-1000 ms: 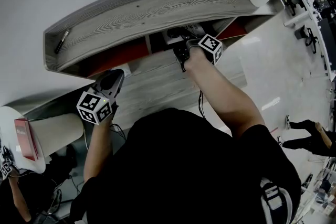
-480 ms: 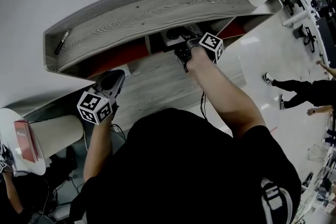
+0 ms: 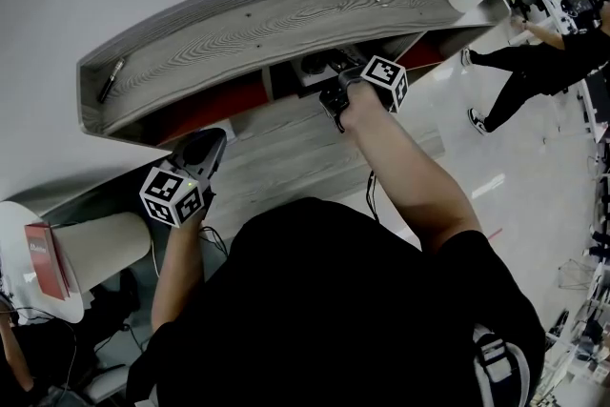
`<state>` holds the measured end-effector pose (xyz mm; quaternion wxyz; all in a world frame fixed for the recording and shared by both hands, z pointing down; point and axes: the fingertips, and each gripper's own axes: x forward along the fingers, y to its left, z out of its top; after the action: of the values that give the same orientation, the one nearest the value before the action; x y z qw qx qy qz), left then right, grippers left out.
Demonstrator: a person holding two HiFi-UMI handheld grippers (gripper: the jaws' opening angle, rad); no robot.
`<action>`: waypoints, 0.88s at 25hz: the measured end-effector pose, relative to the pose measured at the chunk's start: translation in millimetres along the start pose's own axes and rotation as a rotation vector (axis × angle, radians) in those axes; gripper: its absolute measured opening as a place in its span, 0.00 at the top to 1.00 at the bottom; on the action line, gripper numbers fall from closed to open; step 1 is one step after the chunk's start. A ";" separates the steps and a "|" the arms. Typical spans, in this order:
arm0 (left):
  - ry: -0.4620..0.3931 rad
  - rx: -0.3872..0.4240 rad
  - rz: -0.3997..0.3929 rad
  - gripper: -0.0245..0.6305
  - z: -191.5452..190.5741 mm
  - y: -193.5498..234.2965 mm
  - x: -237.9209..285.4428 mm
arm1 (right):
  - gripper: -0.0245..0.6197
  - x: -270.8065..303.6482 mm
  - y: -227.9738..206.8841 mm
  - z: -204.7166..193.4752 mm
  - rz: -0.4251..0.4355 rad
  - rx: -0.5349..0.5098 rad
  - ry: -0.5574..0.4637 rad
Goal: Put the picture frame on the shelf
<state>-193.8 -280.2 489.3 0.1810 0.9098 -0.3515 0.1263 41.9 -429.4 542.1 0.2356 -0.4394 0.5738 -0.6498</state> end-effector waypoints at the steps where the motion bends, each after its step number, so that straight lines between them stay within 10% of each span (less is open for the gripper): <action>1: 0.000 0.000 -0.001 0.93 0.1 0.1 0.5 | 0.58 -0.2 -0.1 -0.6 -0.006 -0.002 0.004; 22: 0.002 -0.010 -0.003 0.93 -2.5 5.0 1.4 | 0.37 -3.6 -8.8 -8.5 -0.165 -0.098 0.066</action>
<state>-196.5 -283.5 493.2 0.1862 0.9092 -0.3506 0.1254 38.3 -419.8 549.7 0.1403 -0.4745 0.5741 -0.6523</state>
